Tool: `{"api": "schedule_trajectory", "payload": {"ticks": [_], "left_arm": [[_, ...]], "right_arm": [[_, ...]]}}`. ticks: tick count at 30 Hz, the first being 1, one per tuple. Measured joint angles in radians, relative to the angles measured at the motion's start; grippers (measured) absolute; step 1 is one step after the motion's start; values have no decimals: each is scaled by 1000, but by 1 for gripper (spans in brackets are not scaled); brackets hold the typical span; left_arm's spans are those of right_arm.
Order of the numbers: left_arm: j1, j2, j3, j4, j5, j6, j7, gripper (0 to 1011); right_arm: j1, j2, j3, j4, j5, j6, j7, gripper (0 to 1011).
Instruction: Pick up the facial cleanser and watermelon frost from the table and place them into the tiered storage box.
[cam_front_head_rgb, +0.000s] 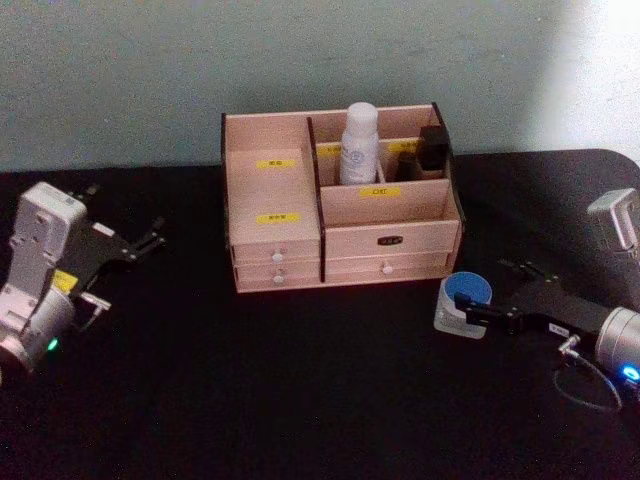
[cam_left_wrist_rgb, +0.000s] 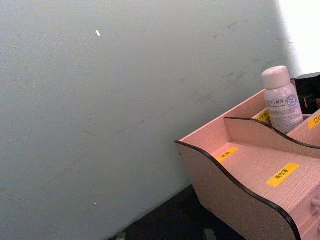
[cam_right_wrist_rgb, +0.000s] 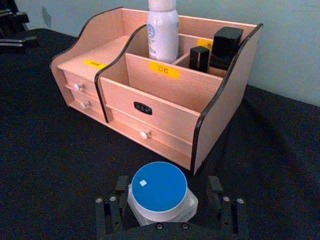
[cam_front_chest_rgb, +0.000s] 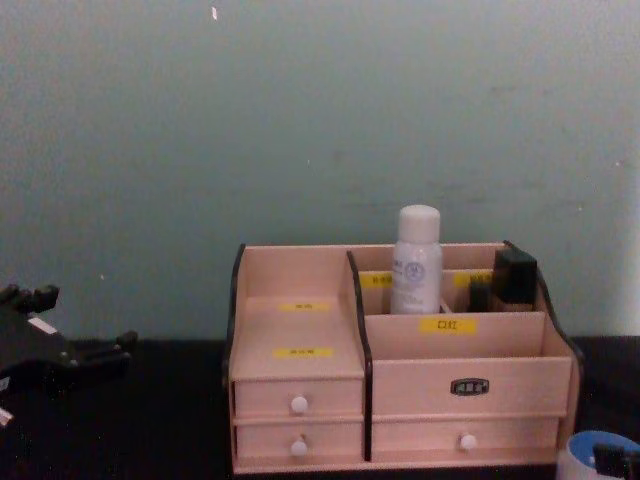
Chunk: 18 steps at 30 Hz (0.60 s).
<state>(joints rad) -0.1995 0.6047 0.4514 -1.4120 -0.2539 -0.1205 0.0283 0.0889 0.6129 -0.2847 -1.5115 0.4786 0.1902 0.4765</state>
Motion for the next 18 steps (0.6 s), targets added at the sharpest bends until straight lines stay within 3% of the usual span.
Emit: {"api": "schedule_trajectory", "payload": {"ticks": [18], "left_arm": [[0,0,0,0,0,0,0,1001]], "right_arm": [[12,12,-24,5,19,-6,6,1000]]}}
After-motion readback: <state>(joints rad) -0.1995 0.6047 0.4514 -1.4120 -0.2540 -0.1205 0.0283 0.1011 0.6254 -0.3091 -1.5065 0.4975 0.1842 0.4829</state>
